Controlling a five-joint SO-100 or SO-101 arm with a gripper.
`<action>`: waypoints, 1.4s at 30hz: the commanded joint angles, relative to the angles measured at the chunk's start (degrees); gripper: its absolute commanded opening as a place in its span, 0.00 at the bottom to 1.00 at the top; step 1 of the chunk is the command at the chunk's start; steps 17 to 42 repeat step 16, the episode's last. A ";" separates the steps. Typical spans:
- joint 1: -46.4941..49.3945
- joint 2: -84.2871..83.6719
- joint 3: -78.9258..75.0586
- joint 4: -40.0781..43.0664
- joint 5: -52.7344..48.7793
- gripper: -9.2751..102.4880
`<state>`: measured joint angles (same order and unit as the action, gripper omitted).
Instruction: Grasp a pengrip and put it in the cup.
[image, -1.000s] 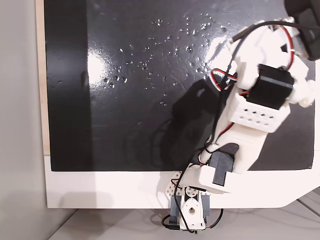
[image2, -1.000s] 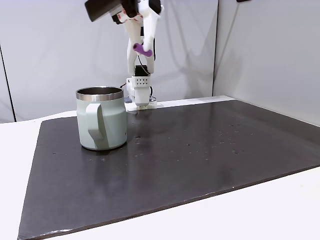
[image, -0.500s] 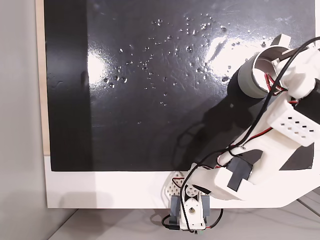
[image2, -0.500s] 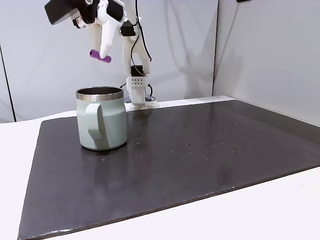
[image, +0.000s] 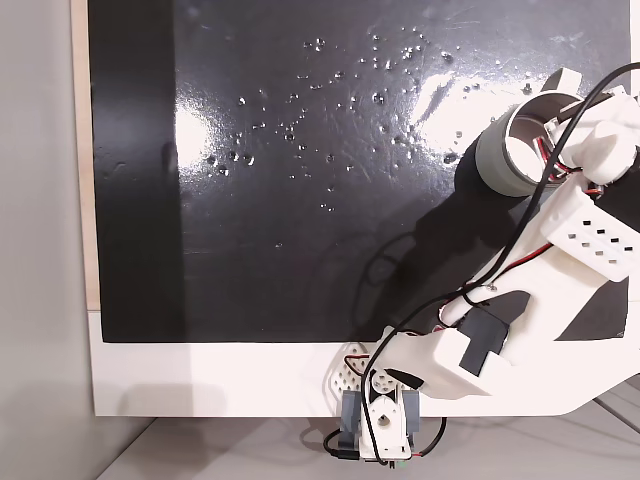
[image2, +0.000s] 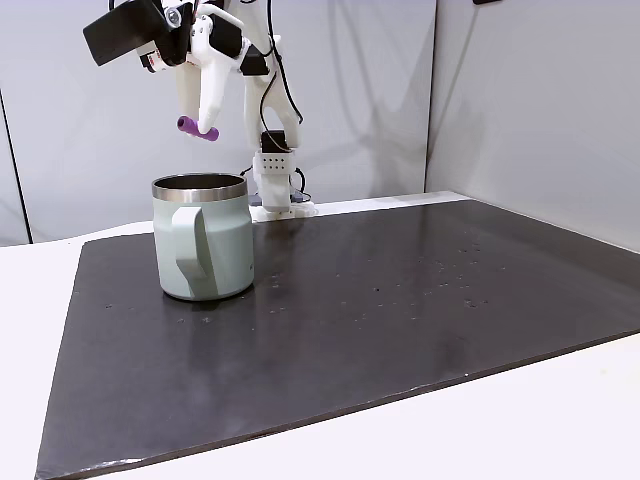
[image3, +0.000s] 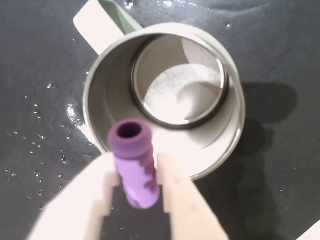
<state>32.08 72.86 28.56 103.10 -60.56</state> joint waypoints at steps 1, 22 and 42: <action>0.26 0.70 -0.35 -0.09 -0.53 0.33; 0.18 0.62 -0.44 -0.09 -0.53 0.38; 0.18 0.62 -0.44 -0.09 -0.53 0.38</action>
